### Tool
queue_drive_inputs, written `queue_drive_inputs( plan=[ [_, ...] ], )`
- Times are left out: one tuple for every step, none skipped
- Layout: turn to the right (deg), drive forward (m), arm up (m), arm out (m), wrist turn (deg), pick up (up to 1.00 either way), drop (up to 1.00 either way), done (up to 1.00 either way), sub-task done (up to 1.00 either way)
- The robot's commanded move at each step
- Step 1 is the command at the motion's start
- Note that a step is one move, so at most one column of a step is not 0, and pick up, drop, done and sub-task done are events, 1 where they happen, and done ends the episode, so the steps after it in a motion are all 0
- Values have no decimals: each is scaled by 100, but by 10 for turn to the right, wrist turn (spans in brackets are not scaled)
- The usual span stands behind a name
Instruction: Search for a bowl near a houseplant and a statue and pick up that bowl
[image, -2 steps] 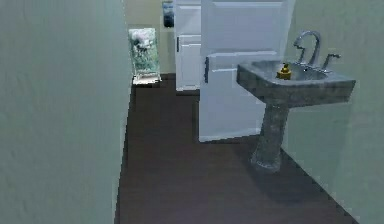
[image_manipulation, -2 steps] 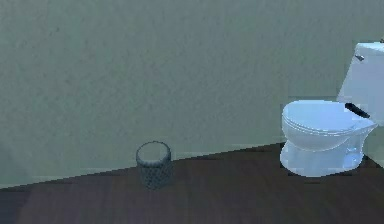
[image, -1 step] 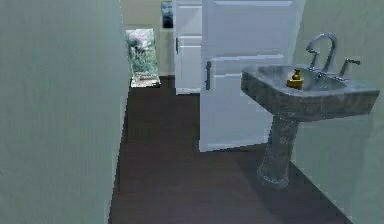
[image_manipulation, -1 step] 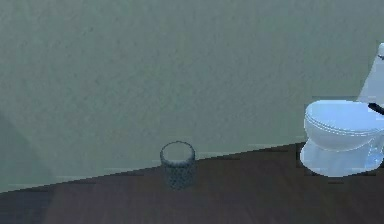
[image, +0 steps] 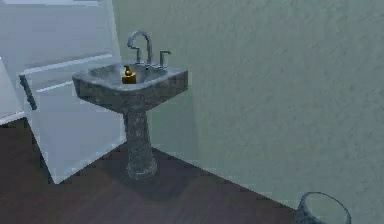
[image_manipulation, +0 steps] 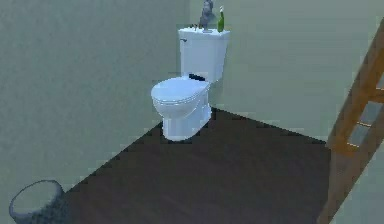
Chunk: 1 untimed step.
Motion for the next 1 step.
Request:
queue_drive_inputs(
  plan=[
    [300,0,0,0,0,0,0,0,0]
  ],
)
